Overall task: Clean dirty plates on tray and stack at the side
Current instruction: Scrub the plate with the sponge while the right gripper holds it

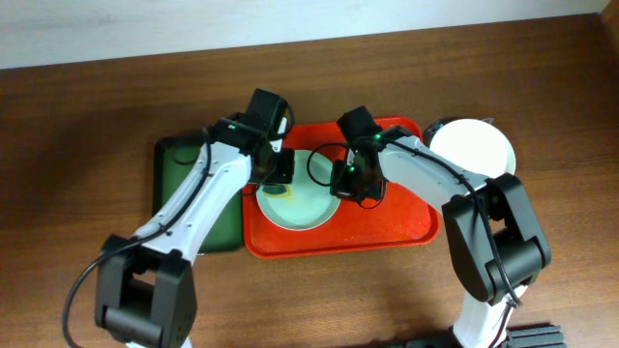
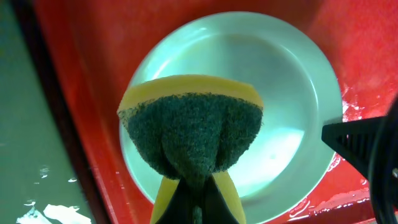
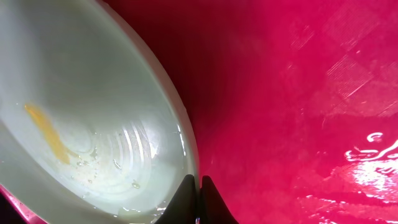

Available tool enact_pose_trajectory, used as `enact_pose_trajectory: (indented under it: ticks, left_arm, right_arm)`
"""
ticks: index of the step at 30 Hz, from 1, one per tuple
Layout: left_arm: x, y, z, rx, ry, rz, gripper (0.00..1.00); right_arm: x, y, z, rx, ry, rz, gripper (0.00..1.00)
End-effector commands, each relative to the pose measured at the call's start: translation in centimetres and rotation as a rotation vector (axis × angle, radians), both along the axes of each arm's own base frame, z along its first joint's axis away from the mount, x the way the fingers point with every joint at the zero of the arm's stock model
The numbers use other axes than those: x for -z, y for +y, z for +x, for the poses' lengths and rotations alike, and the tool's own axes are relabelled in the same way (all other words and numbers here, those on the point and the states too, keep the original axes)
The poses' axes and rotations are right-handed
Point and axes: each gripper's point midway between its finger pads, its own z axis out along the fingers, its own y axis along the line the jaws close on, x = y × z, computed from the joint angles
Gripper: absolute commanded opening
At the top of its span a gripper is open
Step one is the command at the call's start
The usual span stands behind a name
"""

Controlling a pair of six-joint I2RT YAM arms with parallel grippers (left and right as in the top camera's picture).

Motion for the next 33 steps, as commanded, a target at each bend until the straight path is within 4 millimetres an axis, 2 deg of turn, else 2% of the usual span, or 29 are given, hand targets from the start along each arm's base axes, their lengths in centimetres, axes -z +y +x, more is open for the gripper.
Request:
enact_pose_trajectory:
  ticks: [1, 4, 10, 13, 15, 17, 19, 21, 23, 25, 26, 29, 33]
  left_arm:
    - [1.2, -0.5, 0.5, -0.039, 0.027, -0.007, 0.00]
    - [2.7, -0.4, 0.4, -0.050, 0.060, 0.011, 0.00]
    - [7.4, -0.8, 0.4, -0.044, 0.135, 0.041, 0.00]
    - [9.2, -2.9, -1.5, 0.004, 0.255, -0.066, 0.00]
    - [8.7, -4.2, -2.2, 0.063, 0.283, -0.145, 0.00]
    - [7.4, -5.5, -2.4, 0.106, 0.293, -0.233, 0.00]
    - [5.4, -5.8, -1.8, 0.107, 0.274, -0.292, 0.00]
    - [3.5, -4.7, -0.5, 0.087, 0.204, -0.279, 0.00]
    - [1.5, -2.1, 1.2, 0.043, 0.084, -0.172, 0.00]
    - [0.6, 0.1, 2.0, 0.007, 0.012, -0.053, 0.00]
    - [0.7, 0.7, 1.9, 0.000, 0.009, -0.015, 0.00]
    - [2.7, 0.4, 1.1, 0.012, 0.048, 0.007, 0.00]
    - [6.4, -0.6, 0.0, 0.041, 0.112, 0.037, 0.00]
  right_arm:
    - [0.6, 0.1, -0.5, 0.003, 0.011, -0.024, 0.04]
    - [0.6, 0.0, -0.5, 0.004, 0.009, -0.031, 0.04]
    - [0.6, 0.0, -0.5, 0.004, 0.008, -0.030, 0.04]
    - [0.6, 0.1, -0.4, 0.004, 0.006, -0.030, 0.04]
    - [0.6, 0.1, -0.4, 0.004, 0.006, -0.030, 0.04]
    - [0.6, 0.1, -0.4, 0.004, 0.006, -0.030, 0.04]
    - [0.6, 0.1, -0.4, 0.004, 0.005, -0.029, 0.04]
    - [0.6, 0.1, -0.4, 0.003, 0.006, -0.030, 0.04]
    - [0.6, 0.1, -0.4, 0.000, 0.005, -0.030, 0.04]
    - [0.6, 0.1, -0.4, 0.000, 0.005, -0.030, 0.04]
    - [0.6, 0.1, -0.4, 0.000, 0.005, -0.030, 0.04]
    - [0.6, 0.1, -0.4, 0.000, 0.005, -0.030, 0.04]
    - [0.6, 0.1, -0.4, 0.000, 0.005, -0.030, 0.04]
